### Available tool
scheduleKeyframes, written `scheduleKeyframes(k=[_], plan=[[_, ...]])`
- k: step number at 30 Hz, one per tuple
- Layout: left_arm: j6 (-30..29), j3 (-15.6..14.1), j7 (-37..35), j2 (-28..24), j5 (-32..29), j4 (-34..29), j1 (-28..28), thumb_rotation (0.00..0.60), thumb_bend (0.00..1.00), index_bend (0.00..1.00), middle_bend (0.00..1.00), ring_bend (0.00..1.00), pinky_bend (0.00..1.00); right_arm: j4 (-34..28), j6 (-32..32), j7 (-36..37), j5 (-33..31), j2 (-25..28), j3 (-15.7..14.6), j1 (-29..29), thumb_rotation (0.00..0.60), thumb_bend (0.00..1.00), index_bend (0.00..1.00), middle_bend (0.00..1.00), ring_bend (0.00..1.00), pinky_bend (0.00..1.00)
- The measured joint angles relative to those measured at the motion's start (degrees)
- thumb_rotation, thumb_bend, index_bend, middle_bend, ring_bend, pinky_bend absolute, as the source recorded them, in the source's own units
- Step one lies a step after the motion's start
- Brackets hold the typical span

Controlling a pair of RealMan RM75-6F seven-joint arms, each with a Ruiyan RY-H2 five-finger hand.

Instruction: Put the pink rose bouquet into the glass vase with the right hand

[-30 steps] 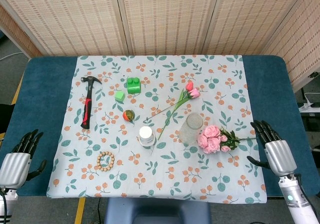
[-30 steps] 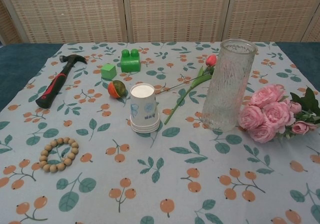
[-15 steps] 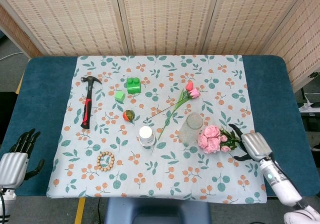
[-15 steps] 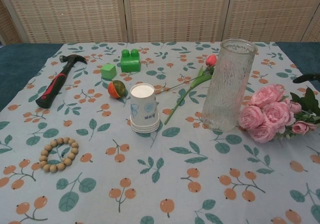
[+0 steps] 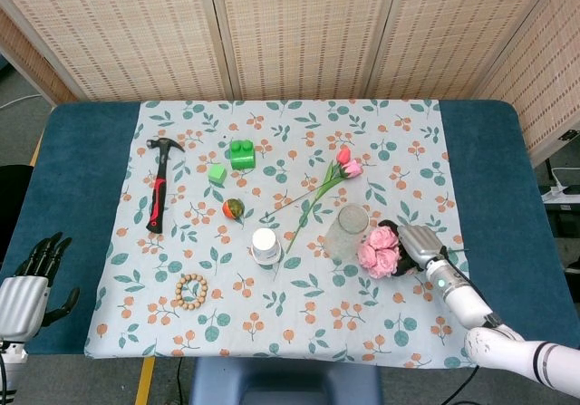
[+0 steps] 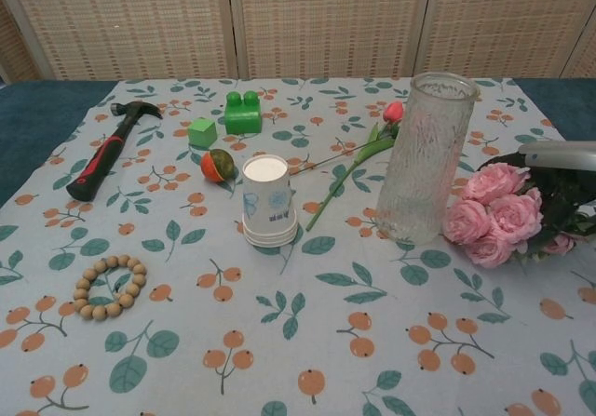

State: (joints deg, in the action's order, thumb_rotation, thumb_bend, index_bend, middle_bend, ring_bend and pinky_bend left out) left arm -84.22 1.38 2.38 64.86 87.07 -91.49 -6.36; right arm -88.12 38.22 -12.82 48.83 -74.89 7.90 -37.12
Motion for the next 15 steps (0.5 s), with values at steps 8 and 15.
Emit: scheduleKeyframes(k=[8, 15], plan=[[-0.46, 0.21, -0.87, -0.22, -0.08, 0.14, 0.19, 0.600, 0.37, 0.01, 0.02, 0.05, 0.29, 2.74, 0.11, -1.40, -3.83, -2.94, -1.96, -2.43, 0.600, 0.10, 0.67, 0.98, 0.92, 1.00], [-0.27, 0.11, -0.67, -0.19, 0.07, 0.07, 0.12, 0.600, 0.37, 0.01, 0.02, 0.05, 0.29, -0.69, 9.45, -0.81, 0.04, -2.02, -1.26, -0.53, 0.600, 0.43, 0.84, 1.00, 0.94, 1.00]])
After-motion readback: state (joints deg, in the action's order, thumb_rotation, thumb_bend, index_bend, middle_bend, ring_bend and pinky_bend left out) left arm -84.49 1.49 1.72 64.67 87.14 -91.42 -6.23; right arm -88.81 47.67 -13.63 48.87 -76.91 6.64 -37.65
